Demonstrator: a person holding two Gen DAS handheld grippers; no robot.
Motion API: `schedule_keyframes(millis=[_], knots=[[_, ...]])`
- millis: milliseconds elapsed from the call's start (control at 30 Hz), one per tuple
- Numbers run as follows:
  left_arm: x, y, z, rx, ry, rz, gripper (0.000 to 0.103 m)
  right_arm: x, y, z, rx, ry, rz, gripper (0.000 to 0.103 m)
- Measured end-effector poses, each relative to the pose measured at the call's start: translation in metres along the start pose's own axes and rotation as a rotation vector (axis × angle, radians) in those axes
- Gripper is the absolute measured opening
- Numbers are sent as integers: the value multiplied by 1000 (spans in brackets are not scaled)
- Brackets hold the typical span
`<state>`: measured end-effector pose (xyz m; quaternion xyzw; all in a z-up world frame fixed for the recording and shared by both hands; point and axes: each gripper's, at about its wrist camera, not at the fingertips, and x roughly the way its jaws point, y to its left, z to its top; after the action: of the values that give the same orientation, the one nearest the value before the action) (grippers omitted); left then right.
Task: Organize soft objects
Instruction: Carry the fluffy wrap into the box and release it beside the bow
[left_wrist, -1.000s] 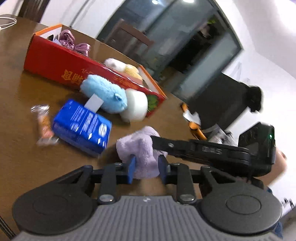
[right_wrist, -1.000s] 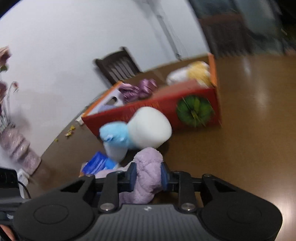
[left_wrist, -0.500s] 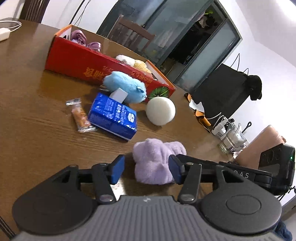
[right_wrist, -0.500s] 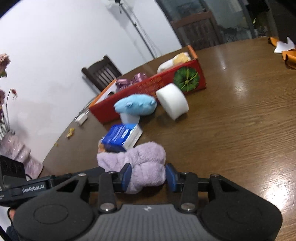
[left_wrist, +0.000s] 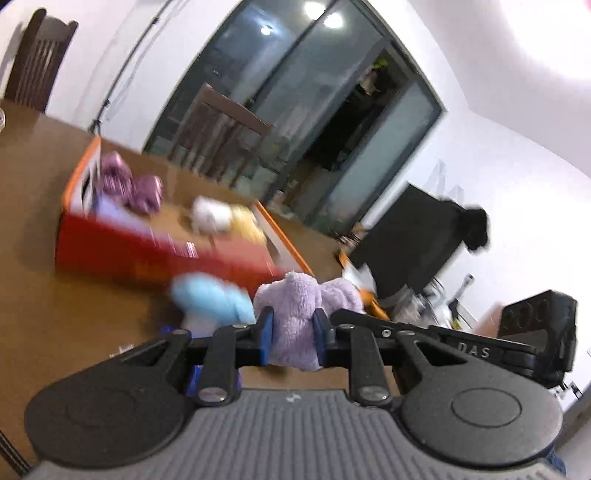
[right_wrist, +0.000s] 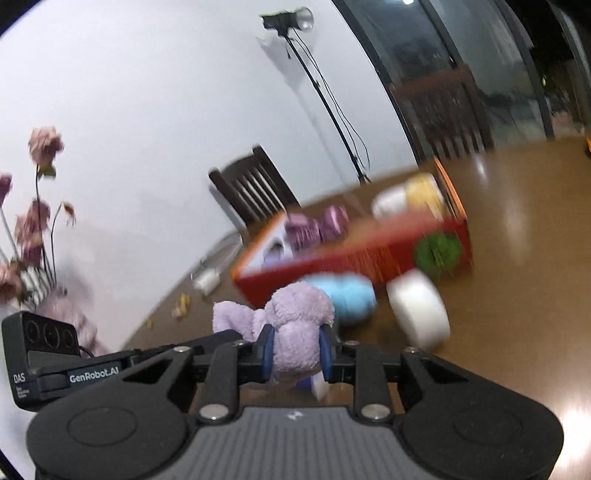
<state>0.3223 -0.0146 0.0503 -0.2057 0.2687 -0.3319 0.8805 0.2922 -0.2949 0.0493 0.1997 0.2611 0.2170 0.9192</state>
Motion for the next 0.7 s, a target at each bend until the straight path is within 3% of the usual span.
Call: schedule_keyframes(millis=[133,300,433,500,567,633,700], knots=[[35,23,65,4,-3,82,22,61,-3,60,-19,15,2,24],[90,70,124,8,58,277,22,175,-16,119,25,156,-14,24],[133,101,141,102,128,472,25,253,-25,133,76,265,-56,24],[142,114,140,112,155,524,29,280,-30,131,84,320,-74,24],[141,116,138,143,153,513,34,293,-37,123,122,380,-81,24],[133,118,136,150,111,516,44,303,-43,115,143,419,-85,24],[126,118,137,160,71,513,46,310,-44,108,140,462,-77,28]])
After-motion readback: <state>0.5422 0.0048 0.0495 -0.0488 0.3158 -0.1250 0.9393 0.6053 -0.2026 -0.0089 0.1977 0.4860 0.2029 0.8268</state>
